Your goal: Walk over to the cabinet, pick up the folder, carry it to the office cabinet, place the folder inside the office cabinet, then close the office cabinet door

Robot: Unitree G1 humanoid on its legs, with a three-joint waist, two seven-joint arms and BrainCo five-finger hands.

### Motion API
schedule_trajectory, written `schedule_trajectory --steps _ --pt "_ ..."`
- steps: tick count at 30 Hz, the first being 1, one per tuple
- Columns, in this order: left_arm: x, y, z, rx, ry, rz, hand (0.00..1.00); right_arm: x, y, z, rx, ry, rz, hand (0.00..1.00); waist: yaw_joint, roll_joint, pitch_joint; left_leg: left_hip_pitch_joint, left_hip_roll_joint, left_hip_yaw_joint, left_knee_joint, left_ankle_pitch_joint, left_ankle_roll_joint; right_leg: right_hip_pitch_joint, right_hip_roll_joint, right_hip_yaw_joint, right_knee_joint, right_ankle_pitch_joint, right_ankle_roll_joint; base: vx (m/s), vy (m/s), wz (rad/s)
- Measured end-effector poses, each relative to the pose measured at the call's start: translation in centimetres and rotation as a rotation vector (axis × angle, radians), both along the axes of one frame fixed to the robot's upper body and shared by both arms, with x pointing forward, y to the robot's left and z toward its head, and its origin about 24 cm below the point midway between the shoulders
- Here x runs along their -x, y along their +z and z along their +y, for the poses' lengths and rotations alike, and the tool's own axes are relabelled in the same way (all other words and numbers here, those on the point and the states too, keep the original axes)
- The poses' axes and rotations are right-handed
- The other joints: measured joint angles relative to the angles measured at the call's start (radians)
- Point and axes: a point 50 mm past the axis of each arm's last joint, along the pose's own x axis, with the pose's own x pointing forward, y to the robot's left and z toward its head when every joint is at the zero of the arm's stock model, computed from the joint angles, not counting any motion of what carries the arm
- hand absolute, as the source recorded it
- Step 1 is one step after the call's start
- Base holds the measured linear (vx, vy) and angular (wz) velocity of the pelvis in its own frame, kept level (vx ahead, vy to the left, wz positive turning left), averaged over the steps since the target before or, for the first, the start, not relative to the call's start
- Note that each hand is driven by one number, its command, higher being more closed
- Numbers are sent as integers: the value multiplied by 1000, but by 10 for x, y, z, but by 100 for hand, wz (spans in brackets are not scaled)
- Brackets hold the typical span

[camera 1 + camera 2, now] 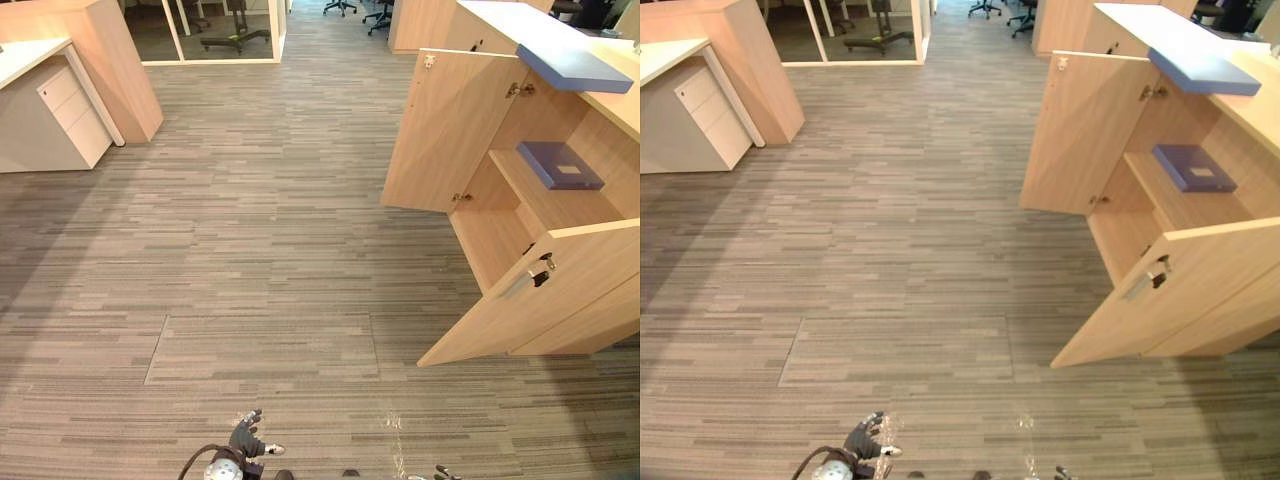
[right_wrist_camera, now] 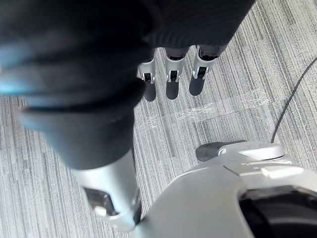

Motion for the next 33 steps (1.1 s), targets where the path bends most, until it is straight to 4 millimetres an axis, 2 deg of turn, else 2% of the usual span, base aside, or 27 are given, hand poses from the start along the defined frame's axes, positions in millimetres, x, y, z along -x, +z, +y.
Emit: schedule_trajectory --steps 19,20,22,23,24,25,26,27,29,30,31,33 --pt "-1 0 -1 -16 -39 -2 0 -1 0 1 -15 -14 -7 0 0 -8 3 -2 3 -10 4 6 -9 1 1 -10 10 -1 -1 0 -1 2" --pt "-3 1 2 -23 -32 -8 0 -2 0 3 -22 -14 -10 0 3 -21 10 -11 9 -11 33 -4 -17 -3 1 -12 31 -14 -14 -23 -27 14" --pt "-12 6 13 -42 -12 -39 0 -8 -1 12 -48 -14 -24 0 5 -62 24 -135 32 -6 284 -94 -30 -30 -6 -26 79 -34 -36 -61 -54 19" --pt "-15 8 18 -52 -3 -54 0 -9 -1 15 -54 -15 -28 0 6 -73 35 -187 50 13 395 -119 -27 -30 -5 -34 93 -39 -43 -112 -87 17" --pt "-21 12 20 -53 9 -80 0 -10 -1 16 -61 -24 -32 0 10 -78 49 -266 104 85 588 -155 -1 -24 5 -42 116 -50 -56 -131 -114 11" --pt "-24 14 22 -55 14 -96 0 -10 -1 14 -61 -33 -34 0 15 -72 54 -308 170 160 710 -196 28 -21 19 -42 136 -70 -62 -101 -103 10" --pt "-25 14 22 -57 12 -98 0 -10 -1 14 -63 -38 -38 0 14 -73 58 -320 185 180 727 -212 27 -19 19 -44 148 -84 -66 -72 -88 11" --pt "-28 15 20 -55 3 -106 0 -11 -1 14 -64 -41 -40 0 14 -72 59 -338 192 190 703 -221 20 -21 13 -44 171 -107 -66 -48 -30 12" --pt "-32 17 15 -46 -11 -121 0 -13 0 11 -54 -31 -44 0 14 -58 65 -352 176 177 581 -216 12 -46 3 -30 205 -133 -63 -4 50 -12" --pt "-33 17 10 -35 -15 -123 0 -16 1 7 -45 -25 -49 0 17 -45 65 -349 161 157 476 -213 7 -75 -1 0 225 -144 -55 70 219 -60" --pt "-34 17 4 -21 -11 -125 0 -19 2 5 -38 -21 -58 0 20 -27 63 -347 146 158 426 -167 -24 -100 -1 45 226 -148 -48 112 240 -91" --pt "-34 16 0 -13 -14 -126 0 -30 5 3 -32 -14 -82 0 25 -21 62 -340 116 192 366 -155 -25 -126 -3 89 256 -148 -27 202 186 -72"
